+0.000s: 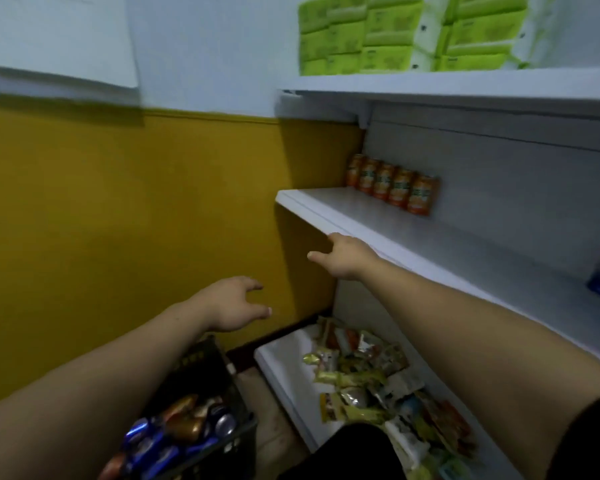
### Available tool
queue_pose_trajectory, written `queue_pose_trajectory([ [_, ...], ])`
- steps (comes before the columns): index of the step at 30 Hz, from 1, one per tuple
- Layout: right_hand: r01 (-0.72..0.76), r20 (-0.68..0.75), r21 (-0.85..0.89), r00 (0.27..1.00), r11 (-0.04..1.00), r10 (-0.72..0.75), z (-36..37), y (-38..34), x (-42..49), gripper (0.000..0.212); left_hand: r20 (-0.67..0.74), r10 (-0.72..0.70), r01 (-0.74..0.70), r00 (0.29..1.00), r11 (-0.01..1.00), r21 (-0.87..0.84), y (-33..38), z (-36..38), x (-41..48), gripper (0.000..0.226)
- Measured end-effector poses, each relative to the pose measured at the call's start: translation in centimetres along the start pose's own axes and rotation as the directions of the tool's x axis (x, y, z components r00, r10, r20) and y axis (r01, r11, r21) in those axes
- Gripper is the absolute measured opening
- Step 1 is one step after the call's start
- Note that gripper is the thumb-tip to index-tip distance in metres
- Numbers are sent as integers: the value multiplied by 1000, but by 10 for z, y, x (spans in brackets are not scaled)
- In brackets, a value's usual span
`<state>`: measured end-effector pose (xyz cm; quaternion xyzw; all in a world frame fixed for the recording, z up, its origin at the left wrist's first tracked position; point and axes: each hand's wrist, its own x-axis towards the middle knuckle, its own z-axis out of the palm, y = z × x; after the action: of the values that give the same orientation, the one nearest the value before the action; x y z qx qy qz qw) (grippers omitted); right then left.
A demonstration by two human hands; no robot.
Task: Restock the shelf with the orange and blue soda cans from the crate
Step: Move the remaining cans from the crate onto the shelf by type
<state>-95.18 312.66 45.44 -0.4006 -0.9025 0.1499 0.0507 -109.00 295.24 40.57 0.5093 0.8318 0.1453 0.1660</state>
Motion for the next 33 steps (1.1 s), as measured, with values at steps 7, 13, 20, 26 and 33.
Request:
queue_pose_trajectory([
  [7, 252, 326, -6, 915, 968, -236, 117, -126, 15, 81, 63, -361, 366, 930, 919, -148, -134, 17, -84, 69],
  [13, 347, 552, 11, 780, 938, -295, 226, -191, 41, 81, 192, -555, 588, 809, 774, -235, -211, 73, -111, 73],
  [20, 322, 706, 50, 658, 945, -261, 351, -186, 86, 78, 322, -594, 676, 737, 654, -340, -288, 140, -86, 12],
  [26, 214, 780, 69, 597, 974, -187, 442, -155, 127, 52, 496, -465, 674, 733, 593, -441, -368, 214, -23, 17],
  [33, 131, 837, -11, 543, 991, -63, 562, -107, 172, 63, 574, -528, 773, 626, 516, -368, -445, 307, 67, 64],
])
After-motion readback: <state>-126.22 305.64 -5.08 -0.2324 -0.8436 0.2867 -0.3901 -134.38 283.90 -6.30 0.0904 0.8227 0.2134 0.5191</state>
